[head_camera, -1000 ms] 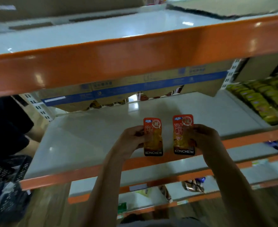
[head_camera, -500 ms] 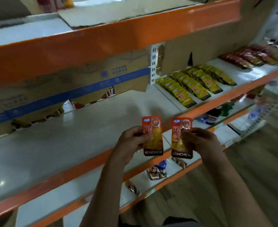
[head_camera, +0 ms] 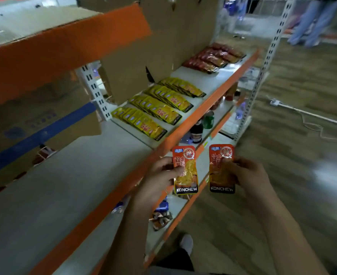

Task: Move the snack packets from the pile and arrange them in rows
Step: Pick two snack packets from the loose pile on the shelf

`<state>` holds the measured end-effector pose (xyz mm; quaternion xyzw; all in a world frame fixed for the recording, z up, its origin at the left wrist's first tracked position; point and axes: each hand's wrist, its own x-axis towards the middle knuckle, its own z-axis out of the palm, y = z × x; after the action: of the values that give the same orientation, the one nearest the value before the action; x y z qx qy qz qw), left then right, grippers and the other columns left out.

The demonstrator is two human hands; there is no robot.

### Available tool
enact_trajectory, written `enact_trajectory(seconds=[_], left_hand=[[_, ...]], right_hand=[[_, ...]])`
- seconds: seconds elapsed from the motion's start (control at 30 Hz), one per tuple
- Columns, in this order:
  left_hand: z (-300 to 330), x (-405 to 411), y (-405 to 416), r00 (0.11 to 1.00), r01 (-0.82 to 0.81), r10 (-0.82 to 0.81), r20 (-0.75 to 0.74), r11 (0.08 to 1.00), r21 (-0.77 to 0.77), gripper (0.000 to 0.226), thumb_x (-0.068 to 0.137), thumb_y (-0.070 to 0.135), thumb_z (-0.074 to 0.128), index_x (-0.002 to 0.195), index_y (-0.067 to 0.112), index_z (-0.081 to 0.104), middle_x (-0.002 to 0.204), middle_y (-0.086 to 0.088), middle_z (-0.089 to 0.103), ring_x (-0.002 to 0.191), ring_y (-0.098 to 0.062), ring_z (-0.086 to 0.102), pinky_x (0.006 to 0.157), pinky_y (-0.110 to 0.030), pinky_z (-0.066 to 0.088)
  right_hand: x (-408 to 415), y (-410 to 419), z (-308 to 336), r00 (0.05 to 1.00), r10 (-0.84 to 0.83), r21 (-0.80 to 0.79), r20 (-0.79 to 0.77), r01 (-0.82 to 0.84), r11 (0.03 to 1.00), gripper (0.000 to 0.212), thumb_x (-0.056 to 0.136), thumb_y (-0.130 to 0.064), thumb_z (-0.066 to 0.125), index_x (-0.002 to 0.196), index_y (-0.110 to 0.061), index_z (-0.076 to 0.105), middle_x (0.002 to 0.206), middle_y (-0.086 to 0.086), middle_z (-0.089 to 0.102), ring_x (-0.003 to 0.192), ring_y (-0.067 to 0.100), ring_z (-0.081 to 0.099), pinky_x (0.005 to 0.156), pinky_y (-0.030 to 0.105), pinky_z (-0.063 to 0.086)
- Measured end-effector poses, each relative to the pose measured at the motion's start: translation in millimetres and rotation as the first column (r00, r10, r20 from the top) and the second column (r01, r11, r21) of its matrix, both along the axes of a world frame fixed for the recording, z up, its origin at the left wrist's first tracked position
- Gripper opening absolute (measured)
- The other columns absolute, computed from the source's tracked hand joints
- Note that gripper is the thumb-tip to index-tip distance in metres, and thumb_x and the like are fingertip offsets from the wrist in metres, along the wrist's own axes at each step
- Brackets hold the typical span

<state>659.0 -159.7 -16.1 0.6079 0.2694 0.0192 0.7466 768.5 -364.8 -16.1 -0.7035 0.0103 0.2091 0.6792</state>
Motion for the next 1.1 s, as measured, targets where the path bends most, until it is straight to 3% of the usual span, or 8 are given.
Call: enact_trajectory(seconds=[0.1, 0.17, 0.3, 0.6, 0.77, 0.87, 0.97, 1.1], left_hand=[[-2.2, 45.0, -2.2, 0.997, 0.072, -0.072, 0.002, 0.997, 0.005, 0.023, 0.088, 0.005, 0.07, 0.11, 0.009, 0.069, 0.104, -0.007, 0.076, 0.095, -0.022, 0.073, 0.08, -0.032, 0.059], [-3.0, 76.6, -1.1, 0.994, 0.105, -0.105, -0.004, 0.994, 0.0, 0.025, 0.087, 0.004, 0.07, 0.112, 0.006, 0.068, 0.106, -0.009, 0.075, 0.096, -0.022, 0.072, 0.083, -0.035, 0.059], [5.1, 136.6, -3.6, 0.983, 0.177, -0.178, -0.036, 0.984, -0.02, 0.024, 0.087, 0.003, 0.07, 0.11, 0.01, 0.069, 0.107, -0.008, 0.074, 0.096, -0.022, 0.071, 0.083, -0.036, 0.058], [7.9, 227.8, -14.2, 0.971, 0.228, -0.23, -0.059, 0.973, -0.04, 0.019, 0.084, -0.002, 0.072, 0.1, 0.008, 0.071, 0.099, -0.01, 0.076, 0.088, -0.023, 0.072, 0.075, -0.034, 0.058], [3.5, 288.5, -17.7, 0.97, 0.231, -0.232, -0.078, 0.973, -0.024, 0.025, 0.085, 0.001, 0.072, 0.109, 0.001, 0.068, 0.107, -0.015, 0.074, 0.094, -0.026, 0.072, 0.077, -0.035, 0.059], [2.3, 332.2, -26.0, 0.979, 0.193, -0.194, -0.063, 0.981, -0.035, 0.025, 0.086, -0.001, 0.07, 0.11, 0.0, 0.066, 0.105, -0.015, 0.074, 0.081, -0.023, 0.074, 0.066, -0.028, 0.058], [1.5, 373.9, -38.0, 0.988, 0.142, -0.144, -0.058, 0.989, -0.043, 0.027, 0.085, 0.002, 0.072, 0.112, 0.004, 0.067, 0.107, -0.014, 0.075, 0.095, -0.028, 0.074, 0.078, -0.034, 0.059], [-0.5, 421.3, -57.6, 0.997, 0.031, -0.035, -0.061, 0.997, -0.076, 0.028, 0.082, -0.002, 0.072, 0.11, 0.002, 0.068, 0.108, -0.019, 0.073, 0.094, -0.032, 0.072, 0.087, -0.043, 0.058]], right_hand=[[30.7, -11.5, -0.7, 0.996, -0.076, -0.033, 0.038, 0.077, 0.996, 0.01, 0.089, -0.016, 0.07, 0.083, -0.008, 0.071, 0.063, -0.004, 0.069, 0.053, 0.009, 0.063, 0.048, 0.019, 0.045], [50.8, -15.0, 1.4, 0.992, -0.087, -0.104, 0.089, 0.097, 0.99, 0.017, 0.088, -0.02, 0.069, 0.074, -0.012, 0.068, 0.052, -0.011, 0.062, 0.047, 0.004, 0.054, 0.045, 0.017, 0.039], [84.3, -20.9, 4.1, 0.982, -0.178, -0.096, 0.067, 0.184, 0.978, 0.014, 0.087, -0.025, 0.072, 0.086, -0.012, 0.074, 0.08, 0.002, 0.077, 0.074, 0.016, 0.072, 0.067, 0.028, 0.054], [150.1, -26.3, -1.8, 0.951, -0.309, -0.04, 0.0, 0.309, 0.95, 0.011, 0.088, -0.024, 0.073, 0.091, -0.013, 0.073, 0.085, 0.0, 0.077, 0.076, 0.013, 0.074, 0.07, 0.028, 0.053], [210.1, -31.1, -6.9, 0.963, -0.27, -0.034, -0.027, 0.269, 0.963, 0.013, 0.088, -0.026, 0.073, 0.094, -0.014, 0.074, 0.085, -0.002, 0.077, 0.079, 0.015, 0.074, 0.071, 0.029, 0.052], [258.9, -35.2, -6.3, 0.975, -0.221, -0.024, -0.011, 0.22, 0.975, 0.012, 0.088, -0.025, 0.073, 0.093, -0.014, 0.073, 0.086, -0.001, 0.077, 0.077, 0.012, 0.074, 0.067, 0.026, 0.051], [312.0, -44.5, -2.0, 0.988, -0.154, -0.021, 0.001, 0.154, 0.988, 0.013, 0.089, -0.024, 0.071, 0.095, -0.013, 0.072, 0.087, 0.0, 0.077, 0.076, 0.013, 0.074, 0.065, 0.024, 0.052], [378.4, -60.0, 2.0, 0.997, -0.077, -0.057, 0.032, 0.079, 0.995, 0.011, 0.089, -0.025, 0.072, 0.092, -0.014, 0.073, 0.087, -0.001, 0.077, 0.075, 0.011, 0.073, 0.067, 0.027, 0.051]])
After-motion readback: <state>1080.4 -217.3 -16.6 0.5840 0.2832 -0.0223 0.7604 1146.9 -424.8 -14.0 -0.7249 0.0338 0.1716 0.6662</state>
